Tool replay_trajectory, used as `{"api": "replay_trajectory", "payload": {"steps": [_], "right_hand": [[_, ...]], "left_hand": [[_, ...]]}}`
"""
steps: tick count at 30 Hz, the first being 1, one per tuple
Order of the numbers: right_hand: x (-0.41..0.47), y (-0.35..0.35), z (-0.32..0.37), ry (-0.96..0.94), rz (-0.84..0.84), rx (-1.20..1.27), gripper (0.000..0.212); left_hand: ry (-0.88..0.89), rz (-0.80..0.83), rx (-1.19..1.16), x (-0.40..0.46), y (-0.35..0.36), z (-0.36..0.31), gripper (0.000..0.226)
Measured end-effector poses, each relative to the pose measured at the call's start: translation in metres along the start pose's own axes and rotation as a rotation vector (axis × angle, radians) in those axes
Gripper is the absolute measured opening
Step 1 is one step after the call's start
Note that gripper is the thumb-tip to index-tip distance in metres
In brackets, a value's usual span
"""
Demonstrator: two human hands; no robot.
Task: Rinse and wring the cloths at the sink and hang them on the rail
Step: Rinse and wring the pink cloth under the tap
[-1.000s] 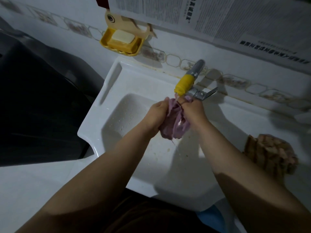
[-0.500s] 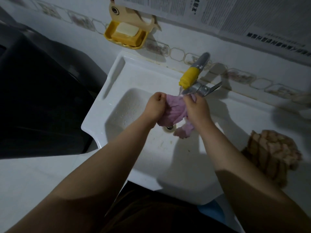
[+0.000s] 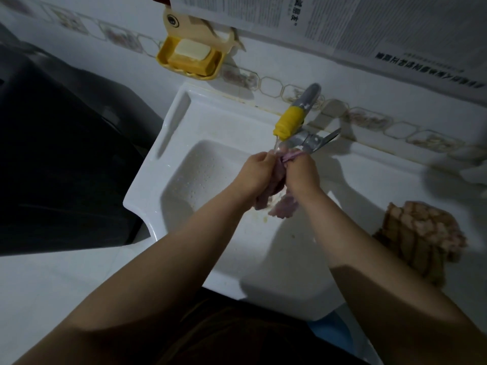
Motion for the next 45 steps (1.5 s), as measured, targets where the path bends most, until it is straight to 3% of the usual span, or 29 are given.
{"api": "replay_trajectory", "payload": {"steps": [5, 7, 11, 13, 16, 22, 25, 26, 29, 33, 36, 42, 45], "right_hand": [[0.007, -0.026, -0.004, 0.002, 0.021, 0.260, 0.023], [0.002, -0.028, -0.014, 0.089, 0.091, 0.379, 0.025], [-0.017, 0.011, -0.032, 0.334, 0.443, 0.678, 0.015], [-0.028, 0.033, -0.027, 0.369, 0.645, 0.841, 0.046], [-0.037, 0.049, -0.018, 0.333, 0.738, 0.949, 0.034], [-0.021, 0.023, -0.027, 0.299, 0.441, 0.998, 0.018], [-0.017, 0.009, -0.017, 0.228, 0.453, 1.105, 0.022], [-0.016, 0.007, -0.014, 0.204, 0.474, 1.122, 0.026], [-0.009, -0.002, -0.015, 0.193, 0.449, 1.142, 0.033], [-0.004, -0.015, -0.013, 0.181, 0.367, 1.138, 0.026], [-0.006, -0.022, -0.008, 0.128, 0.221, 1.033, 0.014], [-0.018, -0.026, 0.002, 0.145, -0.004, 1.026, 0.015], [-0.031, -0.011, 0.020, -0.022, 0.058, 0.680, 0.010]], "left_hand": [[-0.048, 0.036, -0.106, 0.003, -0.033, 0.011, 0.026], [-0.026, 0.012, -0.132, 0.006, -0.050, 0.018, 0.025], [0.087, 0.057, -0.207, 0.009, -0.061, 0.007, 0.038], [0.133, 0.121, -0.187, 0.008, -0.052, -0.004, 0.044], [0.200, 0.192, -0.114, 0.004, -0.039, -0.013, 0.042], [0.176, 0.059, 0.250, 0.004, -0.053, -0.002, 0.033], [0.202, 0.060, 0.416, 0.005, -0.053, 0.008, 0.011], [0.204, 0.061, 0.426, 0.005, -0.052, 0.010, 0.013], [0.158, 0.060, 0.240, 0.008, -0.055, 0.022, 0.029], [0.001, 0.139, -0.321, 0.012, -0.045, 0.038, 0.043], [-0.113, 0.098, -0.573, 0.015, -0.039, 0.039, 0.030], [-0.235, -0.088, -0.611, 0.024, -0.026, 0.038, 0.049], [-0.222, -0.137, -0.594, 0.033, -0.016, 0.032, 0.055]]}}
Point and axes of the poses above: each hand's wrist, its own x-axis towards the middle knuckle, its own y-axis out of the palm, z = x × y, the point moved 8 cm from there along x, towards the middle knuckle, and after that the axes turned 10 degrees about x, right-handed, at the moved point
